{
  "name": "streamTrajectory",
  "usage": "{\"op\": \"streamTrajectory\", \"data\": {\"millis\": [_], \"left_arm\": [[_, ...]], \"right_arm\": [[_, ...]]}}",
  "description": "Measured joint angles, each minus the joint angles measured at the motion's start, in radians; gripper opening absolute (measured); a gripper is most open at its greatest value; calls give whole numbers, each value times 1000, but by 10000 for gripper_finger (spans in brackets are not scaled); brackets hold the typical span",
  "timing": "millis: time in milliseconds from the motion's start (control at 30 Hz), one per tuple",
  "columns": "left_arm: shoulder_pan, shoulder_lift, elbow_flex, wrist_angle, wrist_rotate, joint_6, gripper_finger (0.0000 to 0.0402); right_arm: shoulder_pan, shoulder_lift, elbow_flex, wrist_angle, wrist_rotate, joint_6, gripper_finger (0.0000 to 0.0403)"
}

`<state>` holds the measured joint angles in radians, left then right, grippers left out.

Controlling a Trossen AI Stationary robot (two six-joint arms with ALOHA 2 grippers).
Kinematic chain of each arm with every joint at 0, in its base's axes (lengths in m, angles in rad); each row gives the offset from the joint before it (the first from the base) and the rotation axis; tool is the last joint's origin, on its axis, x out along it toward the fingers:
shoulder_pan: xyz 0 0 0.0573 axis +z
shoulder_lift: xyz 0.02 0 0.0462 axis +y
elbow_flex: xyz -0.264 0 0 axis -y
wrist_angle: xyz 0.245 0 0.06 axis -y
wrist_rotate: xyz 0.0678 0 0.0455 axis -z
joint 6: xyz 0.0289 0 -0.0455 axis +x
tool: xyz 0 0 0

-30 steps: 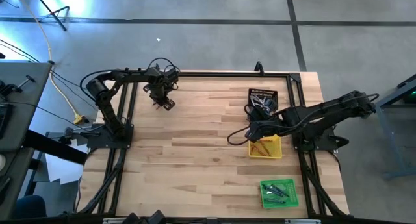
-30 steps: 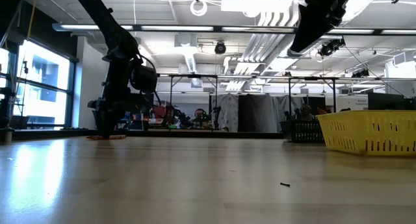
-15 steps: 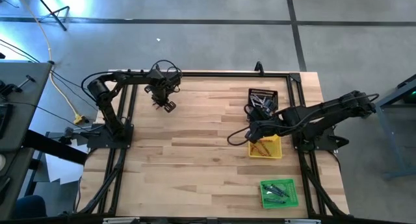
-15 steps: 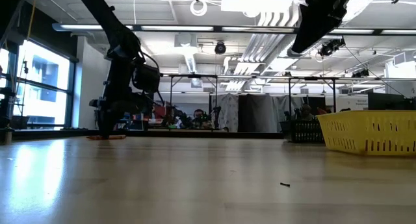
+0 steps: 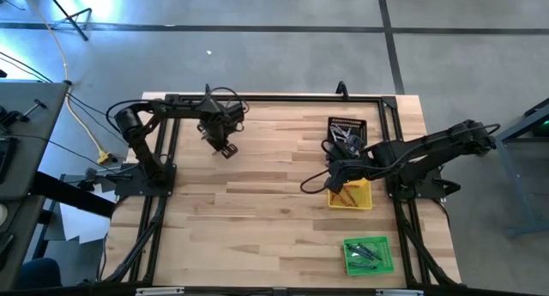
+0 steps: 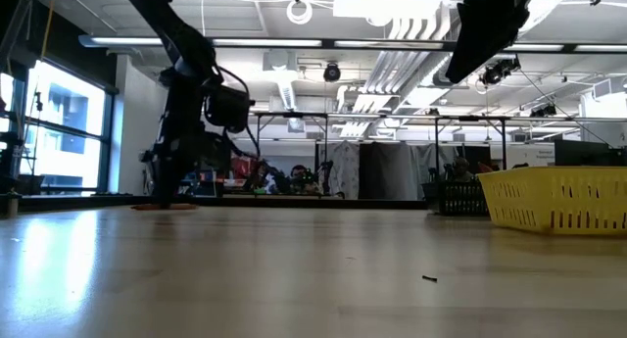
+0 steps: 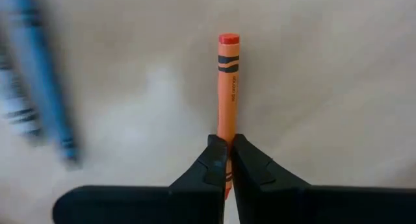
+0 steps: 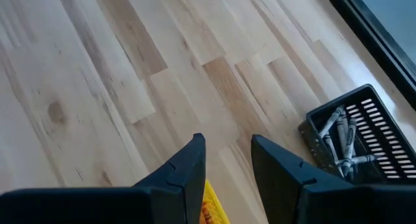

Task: Sort crayons
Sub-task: Put the orange crayon into the yellow basket

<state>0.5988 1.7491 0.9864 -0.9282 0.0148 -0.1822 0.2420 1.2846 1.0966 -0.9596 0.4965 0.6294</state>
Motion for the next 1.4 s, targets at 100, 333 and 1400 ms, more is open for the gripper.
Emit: {"op": "streamTrajectory", "data": {"millis": [100, 333, 1400], "left_arm": [[-40, -2, 1, 13, 64, -5, 0], [-176, -4, 10, 49, 87, -52, 0], [-587, -155, 181, 549, -394, -127, 0]], "right_arm": [[0, 0, 0, 0, 0, 2, 117], [0, 0, 0, 0, 11, 0, 117], [32, -39, -546, 1398, 160, -385, 117]]}}
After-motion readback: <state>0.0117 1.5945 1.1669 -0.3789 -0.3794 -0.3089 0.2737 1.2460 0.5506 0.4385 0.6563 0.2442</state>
